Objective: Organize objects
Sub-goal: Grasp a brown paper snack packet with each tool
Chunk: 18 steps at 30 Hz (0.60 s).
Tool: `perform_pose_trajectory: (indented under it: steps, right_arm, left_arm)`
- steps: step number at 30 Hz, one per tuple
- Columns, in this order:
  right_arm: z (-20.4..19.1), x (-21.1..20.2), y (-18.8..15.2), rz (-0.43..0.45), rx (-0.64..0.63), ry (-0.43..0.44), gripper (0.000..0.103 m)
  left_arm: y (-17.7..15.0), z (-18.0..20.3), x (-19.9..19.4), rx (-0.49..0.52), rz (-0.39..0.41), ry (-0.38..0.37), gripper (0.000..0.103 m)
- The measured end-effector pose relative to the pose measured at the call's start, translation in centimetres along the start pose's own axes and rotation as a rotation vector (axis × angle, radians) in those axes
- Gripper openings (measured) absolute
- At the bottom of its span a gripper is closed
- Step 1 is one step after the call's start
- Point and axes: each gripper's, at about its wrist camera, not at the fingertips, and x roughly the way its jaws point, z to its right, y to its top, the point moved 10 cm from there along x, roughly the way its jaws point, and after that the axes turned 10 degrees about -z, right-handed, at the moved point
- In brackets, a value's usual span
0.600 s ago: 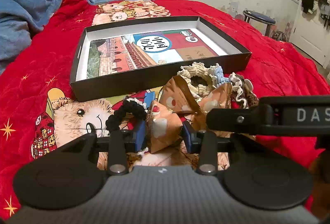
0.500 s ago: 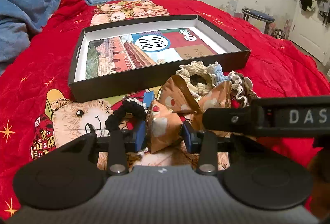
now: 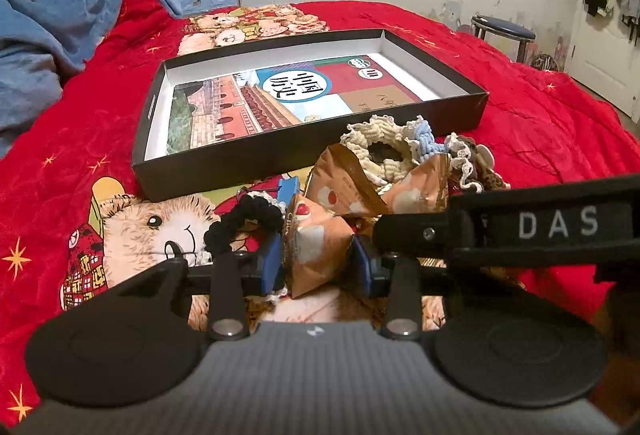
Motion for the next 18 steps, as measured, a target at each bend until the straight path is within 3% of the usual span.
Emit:
perform_pose_trajectory:
  steps: [4,9,18]
  right_arm:
    - [0.7,0.8,0.1,-0.023,0.028,0.038,0.058]
    - [0.4,1.3,0.2,-0.020,0.011,0.026,0.059]
    - [0.0,1.3,0.0,-0.023,-0.043,-0.025,0.044]
  left_arm:
    - [0.0,-0.1,0.0,-0.002,0.000,0.005,0.043]
    - [-0.2,-0.3,-0.1,-0.018,-0.011,0.013,0.043]
    - [-0.4,0.5,-0.5,0.008,-0.008,0.041,0.043]
